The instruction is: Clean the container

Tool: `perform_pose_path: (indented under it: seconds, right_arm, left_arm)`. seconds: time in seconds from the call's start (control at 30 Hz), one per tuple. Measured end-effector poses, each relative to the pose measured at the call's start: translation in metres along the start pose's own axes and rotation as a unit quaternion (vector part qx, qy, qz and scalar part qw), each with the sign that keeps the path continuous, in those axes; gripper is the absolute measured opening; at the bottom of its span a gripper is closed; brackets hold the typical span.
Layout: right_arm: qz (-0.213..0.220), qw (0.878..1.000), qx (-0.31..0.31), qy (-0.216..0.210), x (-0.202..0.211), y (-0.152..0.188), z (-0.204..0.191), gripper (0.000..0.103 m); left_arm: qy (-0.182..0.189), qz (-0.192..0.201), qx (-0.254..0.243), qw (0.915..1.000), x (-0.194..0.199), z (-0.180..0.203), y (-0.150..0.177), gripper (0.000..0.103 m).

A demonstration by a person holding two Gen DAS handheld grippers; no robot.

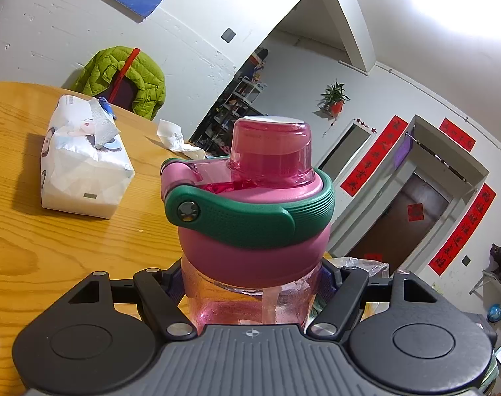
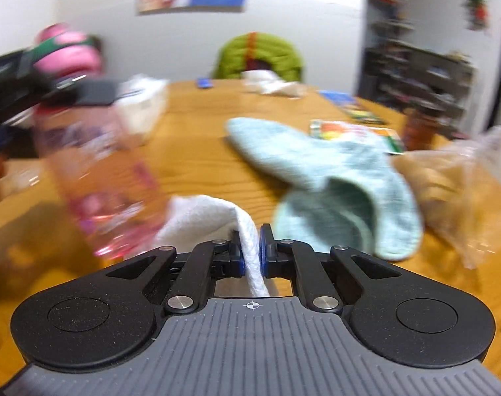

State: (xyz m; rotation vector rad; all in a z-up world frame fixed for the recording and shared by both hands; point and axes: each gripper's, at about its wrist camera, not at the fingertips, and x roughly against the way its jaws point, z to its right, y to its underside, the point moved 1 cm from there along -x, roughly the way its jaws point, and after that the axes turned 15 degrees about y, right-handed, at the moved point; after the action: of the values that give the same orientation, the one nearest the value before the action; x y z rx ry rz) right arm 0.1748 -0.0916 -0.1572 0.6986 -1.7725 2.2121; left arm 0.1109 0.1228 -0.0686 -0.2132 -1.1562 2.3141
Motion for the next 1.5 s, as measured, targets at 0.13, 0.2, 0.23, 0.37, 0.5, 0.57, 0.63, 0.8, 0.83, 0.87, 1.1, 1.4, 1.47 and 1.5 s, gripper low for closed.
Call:
perform_pose_path:
  seconds: [0.13, 0.2, 0.23, 0.37, 0.5, 0.57, 0.63, 0.8, 0.83, 0.87, 1.1, 1.4, 1.47, 1.5]
  right_arm:
    - [-0.006, 1.000, 0.008, 0.005, -0.004, 0.002, -0.002, 0.008]
    - [-0.012, 0.999, 0.033, -0.034, -0.004, 0.003, -0.009, 0.008]
    - [-0.013, 0.997, 0.048, -0.057, -0.002, 0.005, -0.015, 0.008]
    - [-0.012, 0.985, 0.097, -0.141, 0.009, 0.012, -0.033, 0.008]
    - [-0.003, 0.972, 0.133, -0.193, 0.025, 0.018, -0.040, 0.008]
    - [0.003, 0.964, 0.149, -0.220, 0.032, 0.022, -0.044, 0.008]
    - [0.015, 0.952, 0.168, -0.255, 0.042, 0.026, -0.048, 0.008]
    - [0.029, 0.938, 0.185, -0.291, 0.057, 0.031, -0.052, 0.008]
    - [0.026, 0.940, 0.181, -0.288, 0.055, 0.031, -0.051, 0.008]
    - [0.023, 0.943, 0.176, -0.282, 0.053, 0.031, -0.048, 0.008]
    - [-0.003, 0.983, 0.113, -0.144, 0.023, 0.017, -0.023, 0.008]
    - [0.002, 0.990, 0.064, -0.122, 0.013, 0.014, -0.003, 0.010]
    - [0.010, 0.985, 0.097, -0.139, 0.021, 0.019, -0.012, 0.011]
    - [0.015, 0.982, 0.114, -0.152, 0.027, 0.023, -0.017, 0.011]
  left_arm:
    - [0.000, -0.001, -0.004, 1.0000, 0.000, 0.001, 0.000, 0.072]
    - [0.000, -0.001, -0.005, 1.0000, 0.000, 0.001, 0.000, 0.072]
    - [0.000, -0.001, -0.005, 1.0000, 0.000, 0.001, 0.000, 0.072]
    - [0.000, -0.001, -0.004, 1.0000, -0.002, -0.002, -0.001, 0.072]
    - [0.001, -0.001, -0.002, 1.0000, -0.003, -0.004, -0.002, 0.072]
    - [0.001, -0.002, -0.006, 1.0000, -0.003, -0.003, -0.001, 0.072]
    - [0.001, -0.003, -0.011, 0.9999, -0.003, -0.001, 0.000, 0.072]
    - [0.001, -0.004, -0.015, 0.9999, -0.003, 0.000, 0.000, 0.072]
    - [0.001, -0.005, -0.014, 0.9999, -0.003, 0.000, 0.000, 0.072]
    - [0.001, -0.005, -0.014, 0.9999, -0.003, 0.000, 0.000, 0.072]
    - [-0.001, -0.005, -0.016, 0.9999, -0.003, 0.001, 0.000, 0.072]
    - [-0.001, -0.007, -0.024, 0.9997, -0.003, 0.003, 0.001, 0.072]
    - [-0.001, -0.006, -0.024, 0.9997, -0.003, 0.003, 0.002, 0.072]
    - [-0.001, -0.006, -0.024, 0.9997, -0.003, 0.003, 0.002, 0.072]
